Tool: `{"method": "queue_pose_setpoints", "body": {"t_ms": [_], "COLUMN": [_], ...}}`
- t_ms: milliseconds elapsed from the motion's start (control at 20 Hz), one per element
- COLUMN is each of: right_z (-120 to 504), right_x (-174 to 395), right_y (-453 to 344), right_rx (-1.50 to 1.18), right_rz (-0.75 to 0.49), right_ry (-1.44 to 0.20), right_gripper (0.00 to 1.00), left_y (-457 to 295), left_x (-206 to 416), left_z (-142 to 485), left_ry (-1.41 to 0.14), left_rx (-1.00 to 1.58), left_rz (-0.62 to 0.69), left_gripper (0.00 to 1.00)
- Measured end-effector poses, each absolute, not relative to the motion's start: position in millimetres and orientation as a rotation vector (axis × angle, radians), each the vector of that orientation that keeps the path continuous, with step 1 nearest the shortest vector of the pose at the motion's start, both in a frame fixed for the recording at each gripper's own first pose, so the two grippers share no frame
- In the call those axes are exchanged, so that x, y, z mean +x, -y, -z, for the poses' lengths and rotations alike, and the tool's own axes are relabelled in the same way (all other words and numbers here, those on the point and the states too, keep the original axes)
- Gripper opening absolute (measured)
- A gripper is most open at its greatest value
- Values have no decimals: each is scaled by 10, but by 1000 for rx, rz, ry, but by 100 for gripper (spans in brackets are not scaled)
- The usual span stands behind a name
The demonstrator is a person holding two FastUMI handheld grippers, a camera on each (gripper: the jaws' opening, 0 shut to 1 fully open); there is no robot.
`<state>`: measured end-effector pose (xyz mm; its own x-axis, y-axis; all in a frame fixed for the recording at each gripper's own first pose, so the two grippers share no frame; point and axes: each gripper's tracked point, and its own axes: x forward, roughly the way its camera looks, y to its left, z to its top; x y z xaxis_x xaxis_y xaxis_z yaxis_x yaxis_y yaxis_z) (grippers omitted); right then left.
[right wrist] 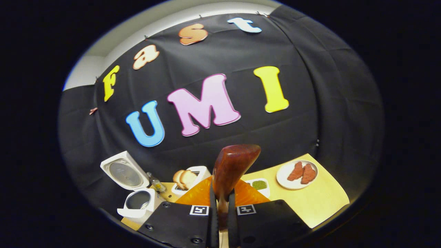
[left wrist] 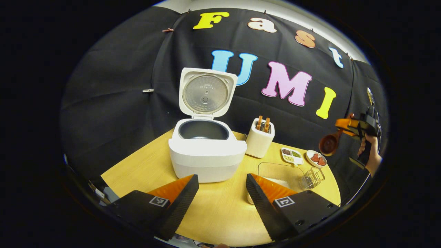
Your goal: Close the left gripper, press the button to open the rice cooker; take a wooden spoon from the chopstick holder with the right hand, scoop a spoonful of rice and pour it into the rice cooker, then put the wooden spoon back into the chopstick holder.
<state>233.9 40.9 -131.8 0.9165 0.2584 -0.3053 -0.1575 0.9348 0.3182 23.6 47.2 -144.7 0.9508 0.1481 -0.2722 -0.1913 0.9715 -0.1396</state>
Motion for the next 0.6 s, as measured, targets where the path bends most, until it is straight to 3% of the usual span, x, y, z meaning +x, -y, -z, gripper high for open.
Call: {"method": "queue_pose_setpoints", "body": {"t_ms": [100, 150, 600], "right_z": [1500, 1574, 2644], "right_x": [2343, 2354, 2375], "right_y": [-148, -29, 368], "right_rx": [312, 317, 366], "right_rz": [-179, -162, -95], "right_ry": [-382, -391, -560], "right_gripper": [10, 14, 15], "left_y": [-348, -301, 22], "left_x": [280, 300, 226], "left_z": [1465, 1461, 1416], "left_ry": [-274, -278, -261], "left_rx": [-168, -160, -137], "left_rz": [-185, -193, -275], "left_gripper": [95, 96, 96]}}
